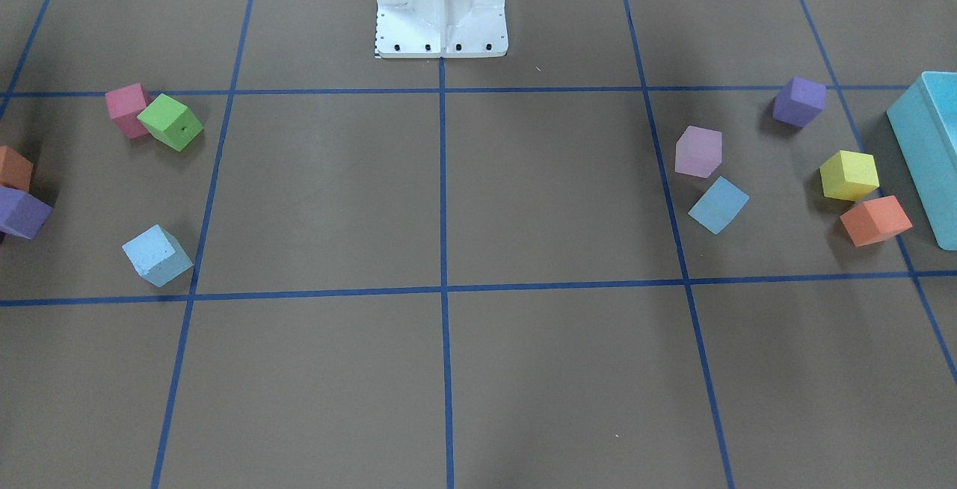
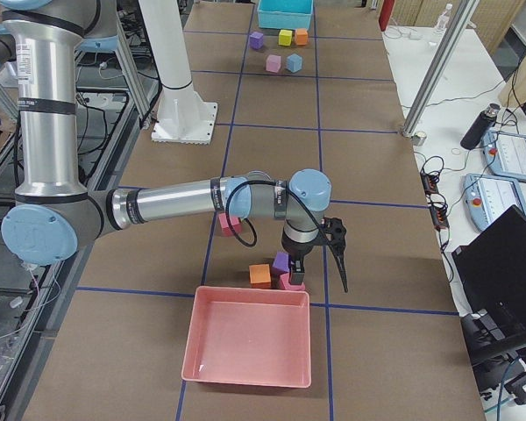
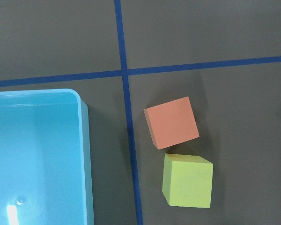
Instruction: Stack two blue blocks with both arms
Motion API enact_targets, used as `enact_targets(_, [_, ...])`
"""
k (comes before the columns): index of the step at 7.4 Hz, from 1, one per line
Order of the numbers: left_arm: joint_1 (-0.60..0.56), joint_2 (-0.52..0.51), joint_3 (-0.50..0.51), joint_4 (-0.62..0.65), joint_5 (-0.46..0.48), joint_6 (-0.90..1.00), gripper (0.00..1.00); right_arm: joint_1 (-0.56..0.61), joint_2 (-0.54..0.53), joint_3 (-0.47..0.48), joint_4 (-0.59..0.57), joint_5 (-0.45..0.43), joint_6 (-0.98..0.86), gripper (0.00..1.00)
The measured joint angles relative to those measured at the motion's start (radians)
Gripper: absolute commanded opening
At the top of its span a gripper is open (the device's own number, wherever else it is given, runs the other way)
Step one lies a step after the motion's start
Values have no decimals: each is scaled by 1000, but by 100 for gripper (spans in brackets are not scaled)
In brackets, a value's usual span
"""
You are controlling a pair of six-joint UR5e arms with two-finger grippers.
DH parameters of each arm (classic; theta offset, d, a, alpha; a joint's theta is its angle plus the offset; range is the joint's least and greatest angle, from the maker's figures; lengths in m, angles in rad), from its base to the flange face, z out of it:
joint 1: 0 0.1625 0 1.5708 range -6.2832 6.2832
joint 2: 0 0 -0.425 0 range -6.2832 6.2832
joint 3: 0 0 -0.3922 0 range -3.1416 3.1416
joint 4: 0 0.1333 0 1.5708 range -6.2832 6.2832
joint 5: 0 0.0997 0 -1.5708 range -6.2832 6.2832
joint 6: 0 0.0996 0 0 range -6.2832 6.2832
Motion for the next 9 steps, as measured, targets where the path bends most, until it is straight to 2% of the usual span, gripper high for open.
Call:
enact_targets(4, [1, -8, -30, -21, -1, -1, 98, -16, 21, 22, 0, 8, -7, 100])
enact_targets(6, [0, -15, -30, -120, -5, -7, 98, -53, 75, 31, 6, 7, -1, 100])
enact_targets(7, [0, -26, -22, -176, -6, -9, 98, -64, 108, 26, 47, 4, 1, 100])
enact_targets(9, [1, -35, 5, -224, -10, -10, 98, -74, 136, -21, 221, 3, 2, 100])
